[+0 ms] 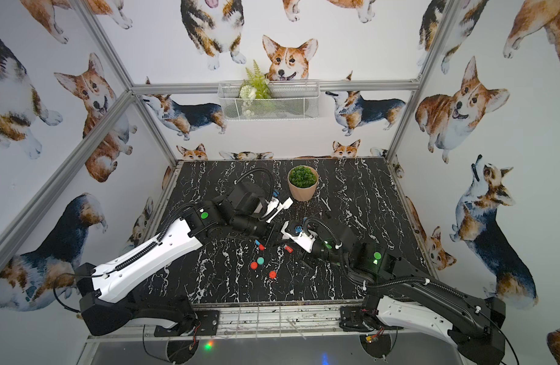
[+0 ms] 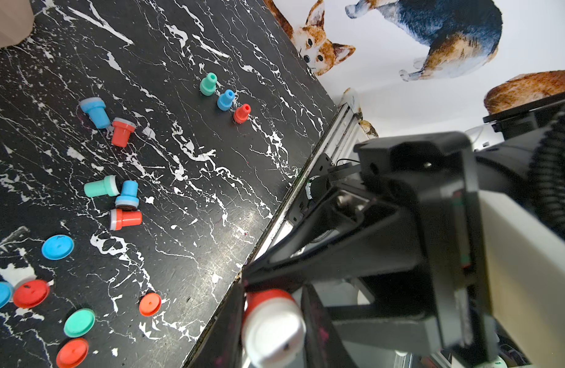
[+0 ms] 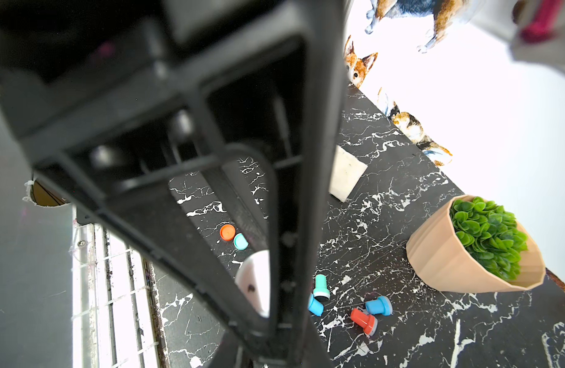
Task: Close the stamp cap
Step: Pick up the stamp from the center of the board.
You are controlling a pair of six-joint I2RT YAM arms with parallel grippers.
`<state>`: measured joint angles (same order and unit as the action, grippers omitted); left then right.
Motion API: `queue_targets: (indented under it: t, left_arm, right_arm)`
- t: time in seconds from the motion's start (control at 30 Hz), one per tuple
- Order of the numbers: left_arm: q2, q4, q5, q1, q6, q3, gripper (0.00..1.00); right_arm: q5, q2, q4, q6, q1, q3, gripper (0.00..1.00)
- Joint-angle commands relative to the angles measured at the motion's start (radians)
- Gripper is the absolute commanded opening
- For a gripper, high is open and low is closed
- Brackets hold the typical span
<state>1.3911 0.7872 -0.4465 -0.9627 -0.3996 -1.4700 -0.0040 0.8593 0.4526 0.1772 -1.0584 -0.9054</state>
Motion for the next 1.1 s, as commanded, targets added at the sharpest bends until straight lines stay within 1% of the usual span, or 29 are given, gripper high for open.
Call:
queue_targets:
  t: [0.0, 0.1, 0.3, 0.33, 0.47, 0.57, 0.7, 0.83, 0.93, 1.07]
  left_arm:
    - [0.019, 0.115, -0.051, -0.002, 0.012, -0.022, 0.26]
    - [0.032, 0.134, -0.046, -0.002, 0.013, -0.038, 0.25]
    - [0.019, 0.119, -0.023, -0.001, 0.009, -0.054, 0.14]
    - [0.015, 0.111, -0.024, 0.001, 0.005, -0.056, 0.13]
    - [-0.012, 0.047, -0.048, 0.015, -0.024, -0.057, 0.10]
    - [-0.039, -0.011, -0.095, 0.028, -0.051, -0.054, 0.09]
    - [-0.082, -0.113, -0.181, 0.056, -0.111, -0.032, 0.09]
    - [-0.127, -0.259, -0.288, 0.079, -0.192, 0.013, 0.08]
    - [-0.150, -0.371, -0.358, 0.096, -0.269, 0.043, 0.08]
    - [-0.175, -0.523, -0.423, 0.106, -0.363, 0.077, 0.07]
  right_arm:
    - [0.061, -0.005, -0.081, 0.017, 0.001, -0.018, 0.00]
    - [0.067, -0.005, -0.081, 0.021, 0.002, -0.020, 0.00]
    - [0.082, -0.020, -0.093, 0.029, 0.001, -0.024, 0.01]
    - [0.086, -0.024, -0.098, 0.031, 0.001, -0.023, 0.04]
    - [0.093, -0.052, -0.142, 0.053, 0.002, -0.021, 0.23]
    - [0.093, -0.073, -0.176, 0.073, 0.002, -0.034, 0.33]
    - [0.048, -0.098, -0.207, 0.110, 0.002, -0.071, 0.41]
    - [-0.003, -0.141, -0.301, 0.160, 0.002, -0.071, 0.49]
    - [-0.056, -0.158, -0.352, 0.186, 0.002, -0.090, 0.48]
    - [-0.143, -0.161, -0.398, 0.205, 0.001, -0.121, 0.44]
